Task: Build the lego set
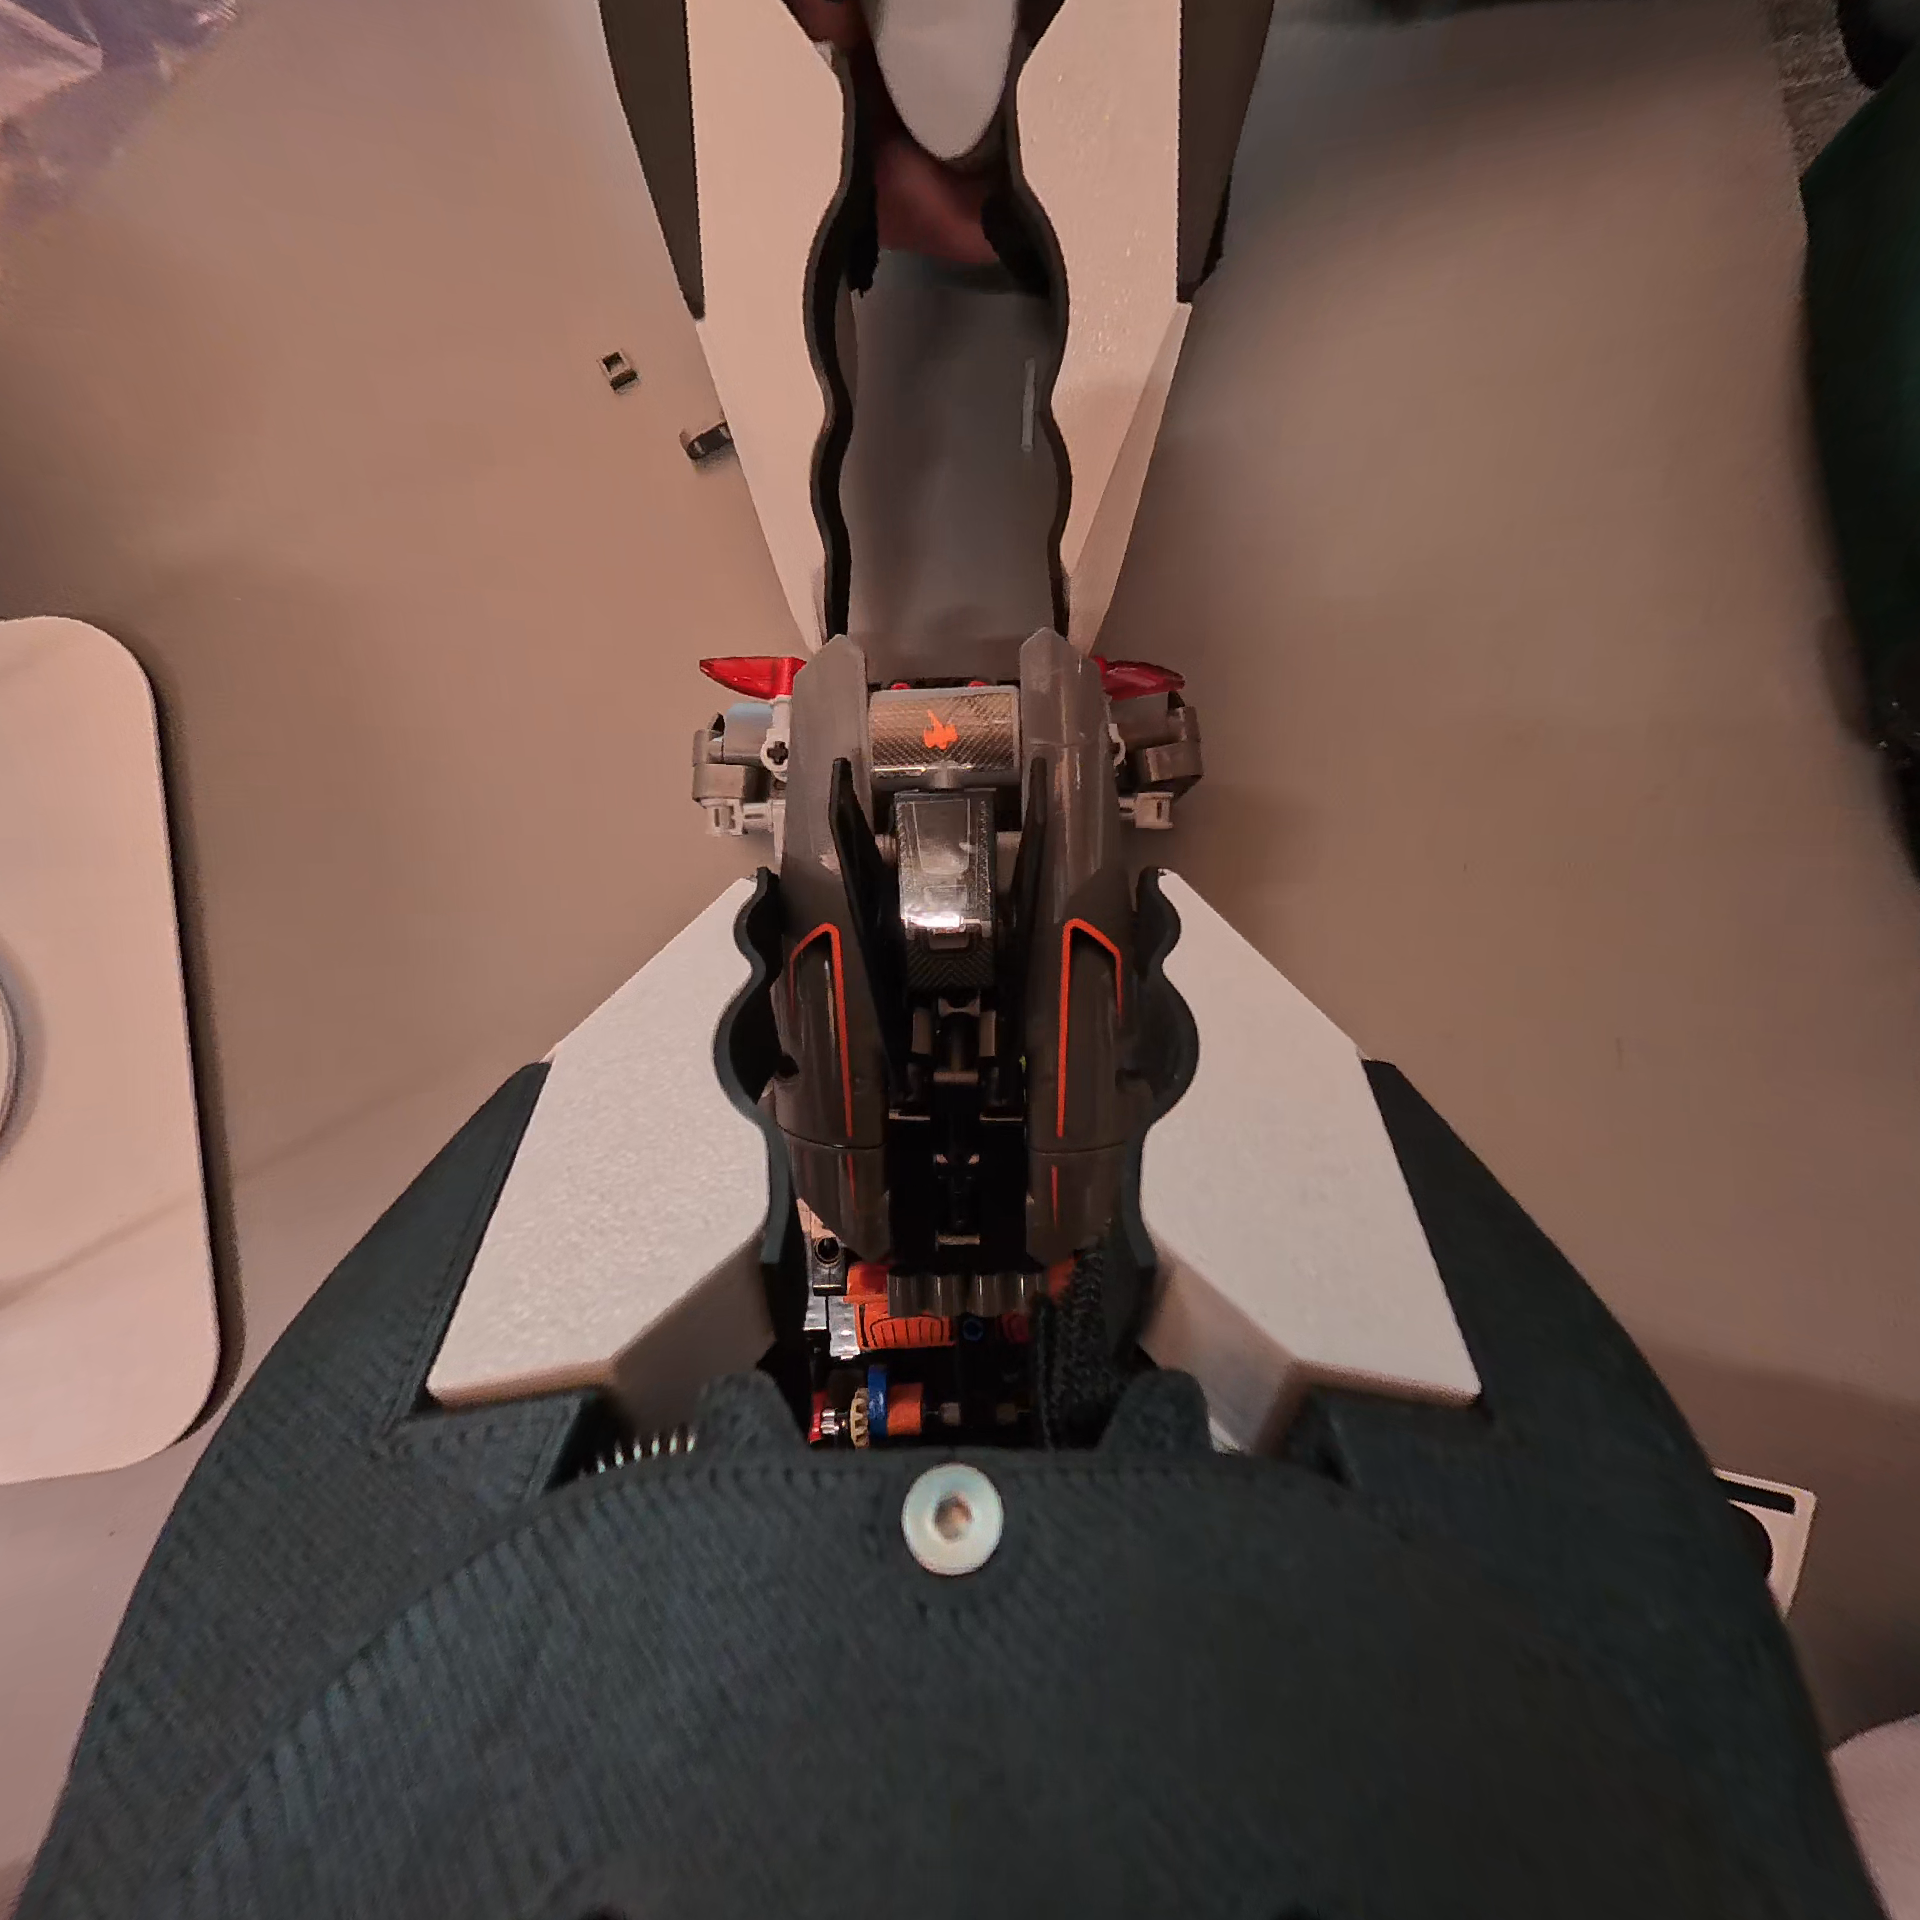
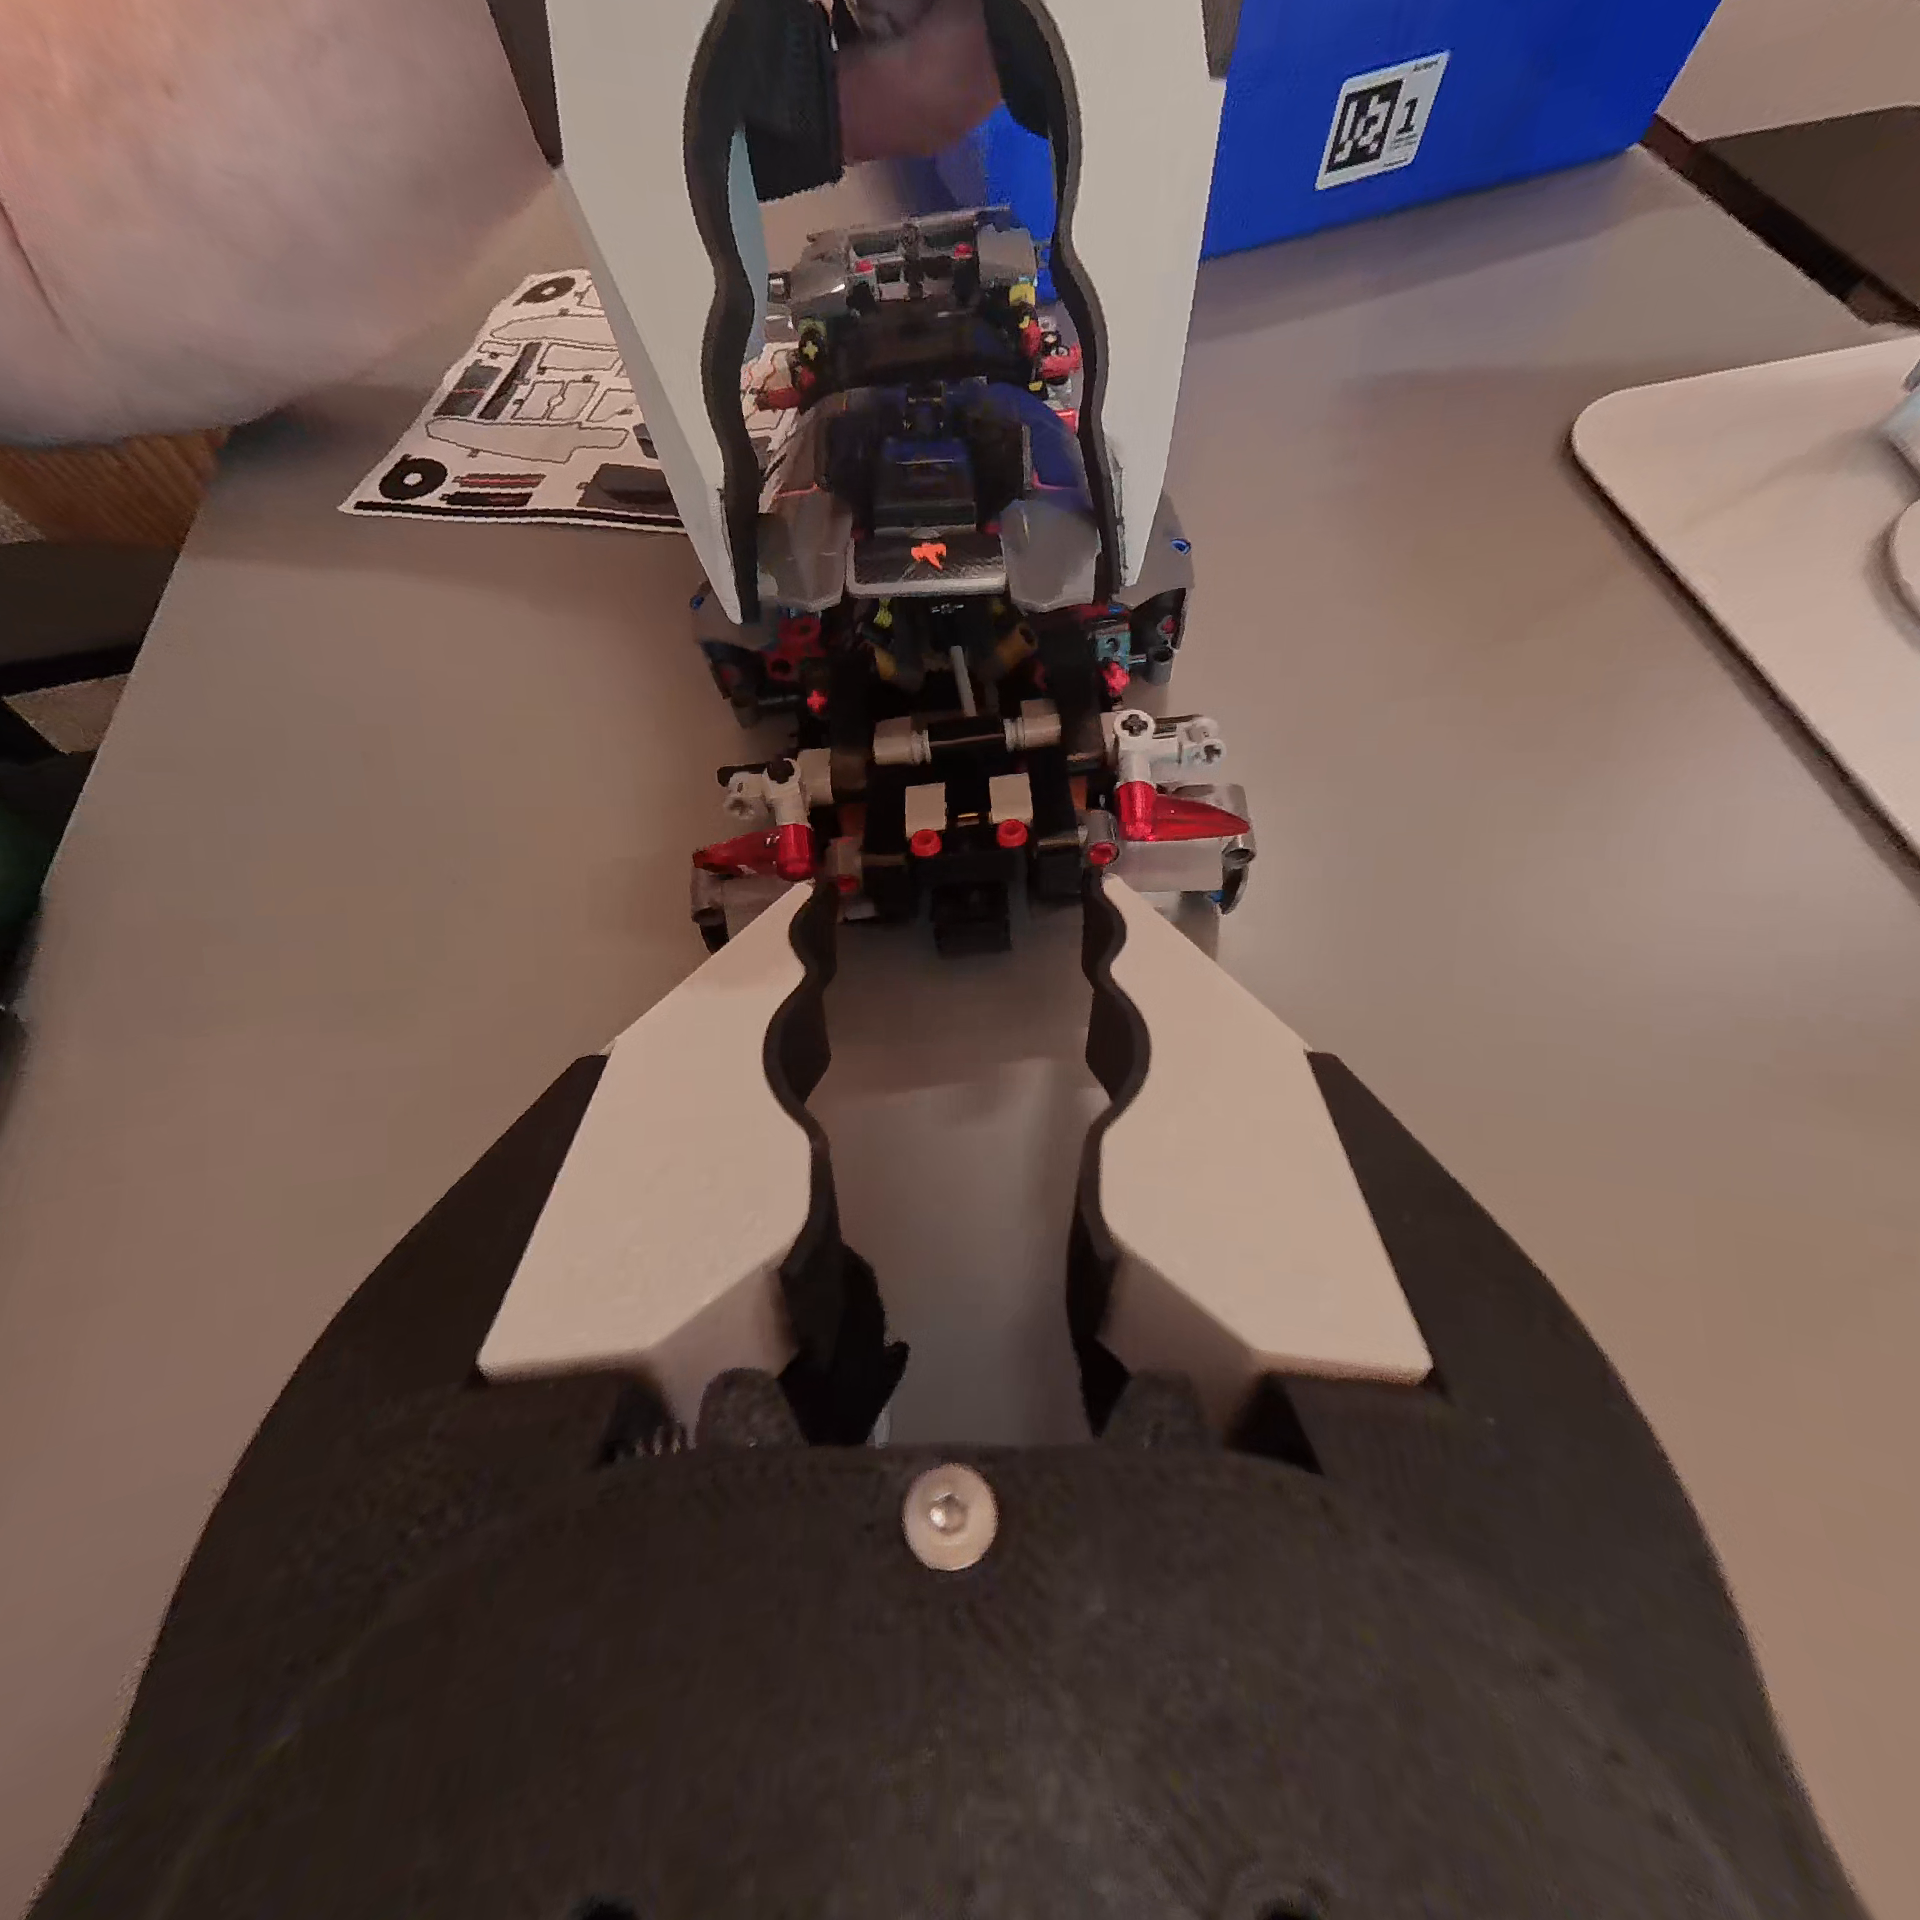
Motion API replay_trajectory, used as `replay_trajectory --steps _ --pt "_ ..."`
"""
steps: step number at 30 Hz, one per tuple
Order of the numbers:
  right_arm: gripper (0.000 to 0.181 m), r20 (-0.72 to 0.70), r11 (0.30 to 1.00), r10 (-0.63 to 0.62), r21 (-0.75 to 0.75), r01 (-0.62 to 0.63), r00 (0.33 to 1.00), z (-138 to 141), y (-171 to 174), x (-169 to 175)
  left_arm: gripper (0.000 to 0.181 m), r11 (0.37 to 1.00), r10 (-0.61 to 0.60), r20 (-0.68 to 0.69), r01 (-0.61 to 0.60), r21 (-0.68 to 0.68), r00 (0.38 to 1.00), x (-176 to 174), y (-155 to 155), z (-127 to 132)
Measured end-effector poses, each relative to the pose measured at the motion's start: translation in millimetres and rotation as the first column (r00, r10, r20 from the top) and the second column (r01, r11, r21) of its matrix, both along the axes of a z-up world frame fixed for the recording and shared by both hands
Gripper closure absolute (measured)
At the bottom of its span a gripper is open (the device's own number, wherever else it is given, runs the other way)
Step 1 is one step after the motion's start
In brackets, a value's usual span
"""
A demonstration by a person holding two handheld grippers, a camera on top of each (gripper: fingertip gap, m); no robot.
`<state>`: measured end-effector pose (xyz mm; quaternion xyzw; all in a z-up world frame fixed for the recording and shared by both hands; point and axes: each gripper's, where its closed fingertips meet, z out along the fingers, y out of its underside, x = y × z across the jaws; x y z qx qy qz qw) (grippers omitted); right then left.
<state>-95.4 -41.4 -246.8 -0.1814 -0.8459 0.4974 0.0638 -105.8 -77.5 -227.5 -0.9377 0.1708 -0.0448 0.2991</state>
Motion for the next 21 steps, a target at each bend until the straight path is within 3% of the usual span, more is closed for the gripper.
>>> replay_trajectory --steps 10,16,21 --pt "0.149 -0.031 1.0 0.023 0.013 -0.022 0.999 -0.6 -3.8 3.7 0.115 1.0 -0.012 0.007 0.012 0.005 1.0 2.3 -3.3 -0.8" --pt "0.129 -0.022 1.0 0.027 0.0 -0.027 0.999 1.5 -6.6 6.1 0.115 1.0 -0.015 0.001 0.015 0.005 1.0 2.6 -4.3 -0.8" --pt "0.137 -0.051 1.0 0.022 0.016 -0.022 0.998 0.0 -7.9 5.3 0.115 1.0 -0.015 0.001 0.015 0.012 1.0 3.6 -5.4 -0.5"
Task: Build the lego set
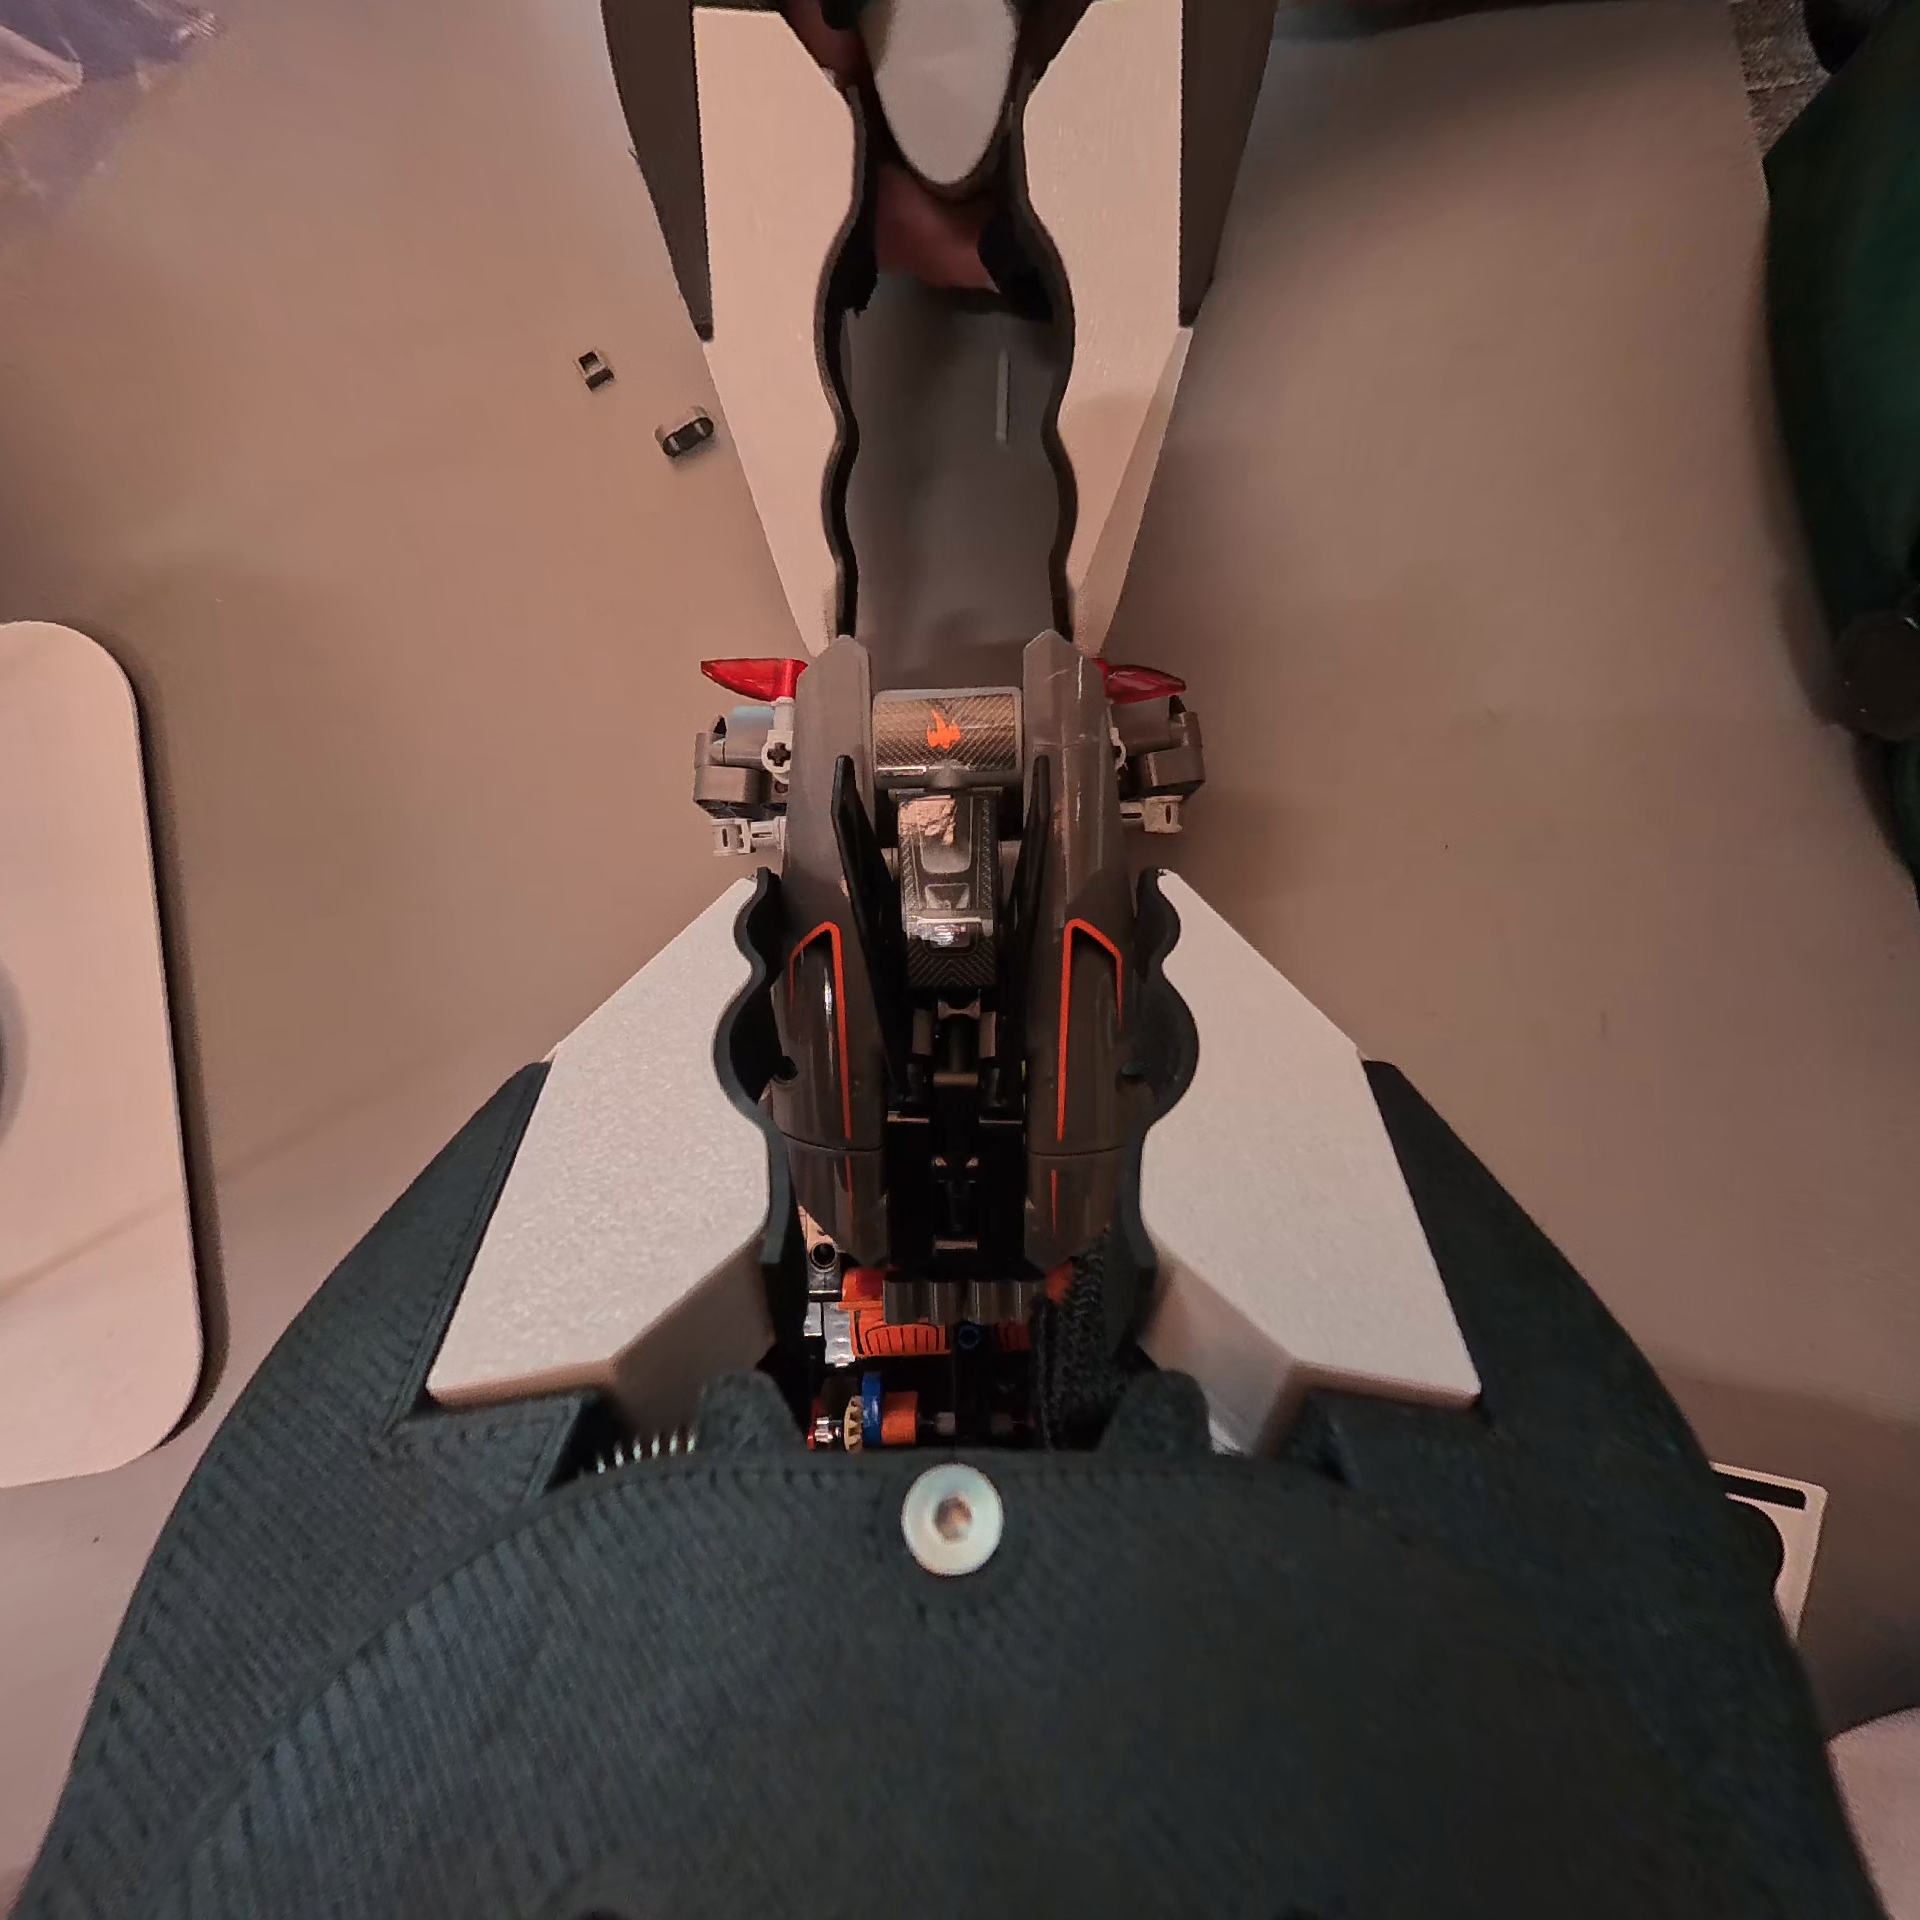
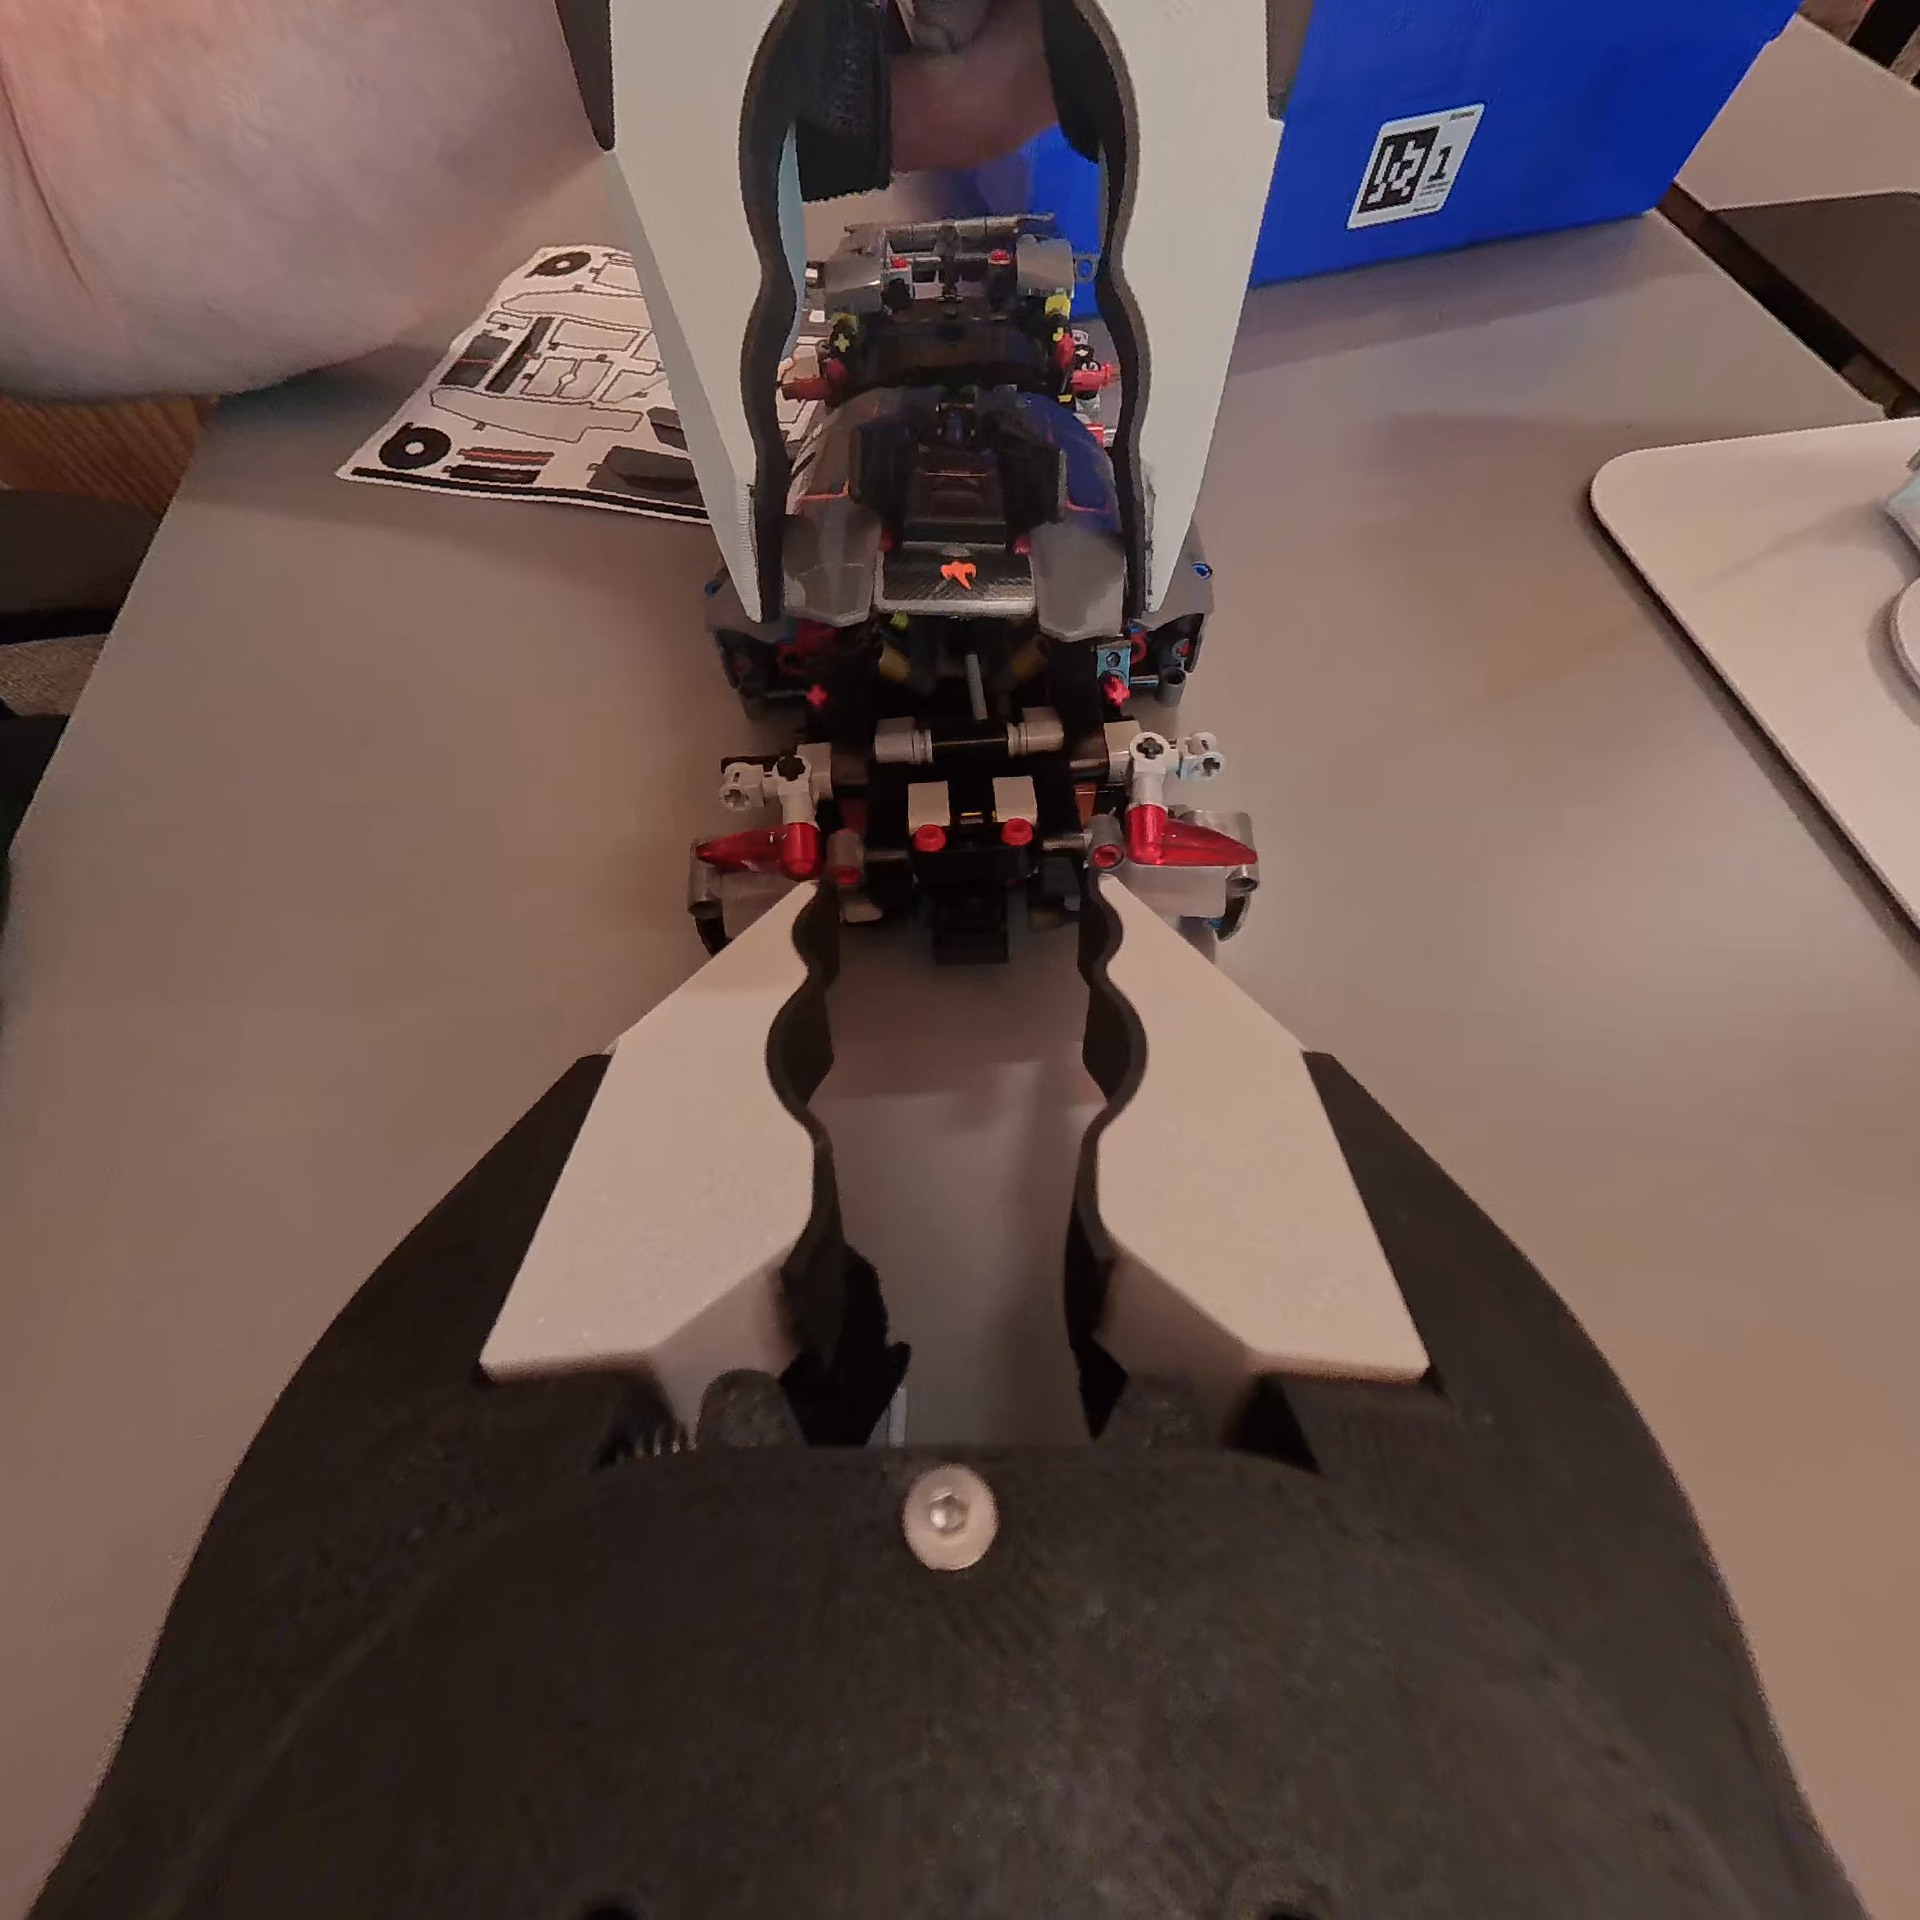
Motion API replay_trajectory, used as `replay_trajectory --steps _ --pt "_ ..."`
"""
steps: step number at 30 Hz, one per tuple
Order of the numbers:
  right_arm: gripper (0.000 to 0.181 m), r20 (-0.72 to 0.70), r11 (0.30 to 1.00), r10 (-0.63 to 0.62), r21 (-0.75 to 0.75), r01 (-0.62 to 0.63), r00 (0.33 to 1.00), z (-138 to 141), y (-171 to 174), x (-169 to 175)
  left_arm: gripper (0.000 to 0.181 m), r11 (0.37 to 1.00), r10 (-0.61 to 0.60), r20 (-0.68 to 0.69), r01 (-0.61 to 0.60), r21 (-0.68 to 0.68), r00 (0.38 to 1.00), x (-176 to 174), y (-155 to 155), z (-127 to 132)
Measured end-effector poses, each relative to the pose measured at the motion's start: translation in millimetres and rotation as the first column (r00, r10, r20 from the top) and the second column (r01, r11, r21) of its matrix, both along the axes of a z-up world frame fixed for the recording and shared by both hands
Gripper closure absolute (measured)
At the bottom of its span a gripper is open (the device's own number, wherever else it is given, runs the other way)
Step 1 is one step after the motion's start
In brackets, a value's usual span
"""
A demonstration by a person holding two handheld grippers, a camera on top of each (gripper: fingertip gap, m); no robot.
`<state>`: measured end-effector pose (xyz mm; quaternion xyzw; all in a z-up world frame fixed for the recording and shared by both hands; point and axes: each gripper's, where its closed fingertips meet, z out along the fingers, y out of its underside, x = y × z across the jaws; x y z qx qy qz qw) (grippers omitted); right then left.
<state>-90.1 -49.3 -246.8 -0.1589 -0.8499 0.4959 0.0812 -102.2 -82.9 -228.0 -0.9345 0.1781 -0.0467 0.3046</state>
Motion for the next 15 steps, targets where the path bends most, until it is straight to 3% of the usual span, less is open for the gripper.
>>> replay_trajectory --steps 15 --pt "0.142 -0.012 0.999 0.0 -0.043 0.0 1.0 4.9 -4.3 1.2 0.115 1.0 0.008 0.0 -0.008 0.002 1.0 -1.5 -3.4 0.9"
